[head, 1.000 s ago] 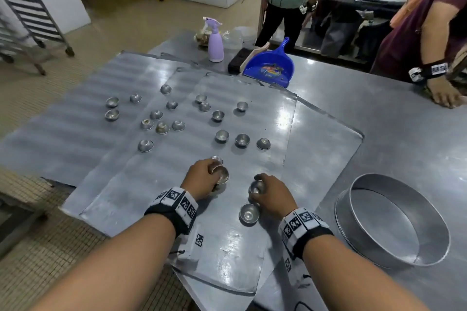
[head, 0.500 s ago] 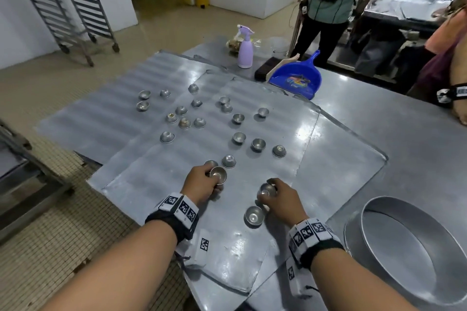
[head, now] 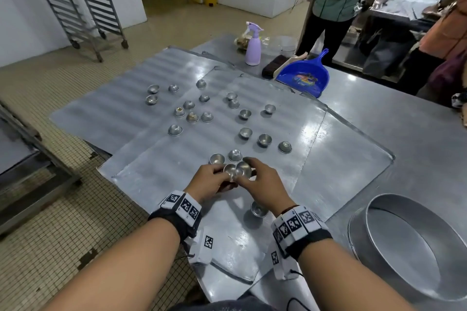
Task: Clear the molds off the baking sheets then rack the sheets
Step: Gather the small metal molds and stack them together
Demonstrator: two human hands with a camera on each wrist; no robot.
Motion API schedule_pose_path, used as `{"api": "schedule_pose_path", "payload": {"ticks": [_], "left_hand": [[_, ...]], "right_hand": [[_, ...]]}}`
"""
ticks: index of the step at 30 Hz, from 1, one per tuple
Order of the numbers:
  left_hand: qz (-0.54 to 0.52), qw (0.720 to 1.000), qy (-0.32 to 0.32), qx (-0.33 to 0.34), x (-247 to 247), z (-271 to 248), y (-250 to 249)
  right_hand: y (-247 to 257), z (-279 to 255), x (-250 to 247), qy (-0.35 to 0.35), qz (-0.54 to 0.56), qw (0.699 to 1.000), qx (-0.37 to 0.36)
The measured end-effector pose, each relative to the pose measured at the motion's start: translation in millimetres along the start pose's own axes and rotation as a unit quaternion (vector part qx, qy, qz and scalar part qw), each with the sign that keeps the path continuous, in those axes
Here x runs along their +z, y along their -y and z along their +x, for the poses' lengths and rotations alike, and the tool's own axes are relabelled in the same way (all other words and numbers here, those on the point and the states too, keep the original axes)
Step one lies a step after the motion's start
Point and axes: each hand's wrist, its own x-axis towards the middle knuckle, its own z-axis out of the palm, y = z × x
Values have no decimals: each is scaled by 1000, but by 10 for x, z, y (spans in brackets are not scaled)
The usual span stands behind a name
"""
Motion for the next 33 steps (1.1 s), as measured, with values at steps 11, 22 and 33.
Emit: {"api": "schedule_pose_path", "payload": {"ticks": [11, 22, 33], "left_hand": [[-80, 994, 32, -71, -79, -63, -49], [6, 997, -69, -21, -87, 22, 49], [88, 995, -37, -3, 186, 38, 131]], "right_hand": [[19, -26, 141, 51, -34, 998, -9], [-237, -199, -144, 36, -57, 994, 80], [-528, -433, -234, 143, -122, 978, 86]]}}
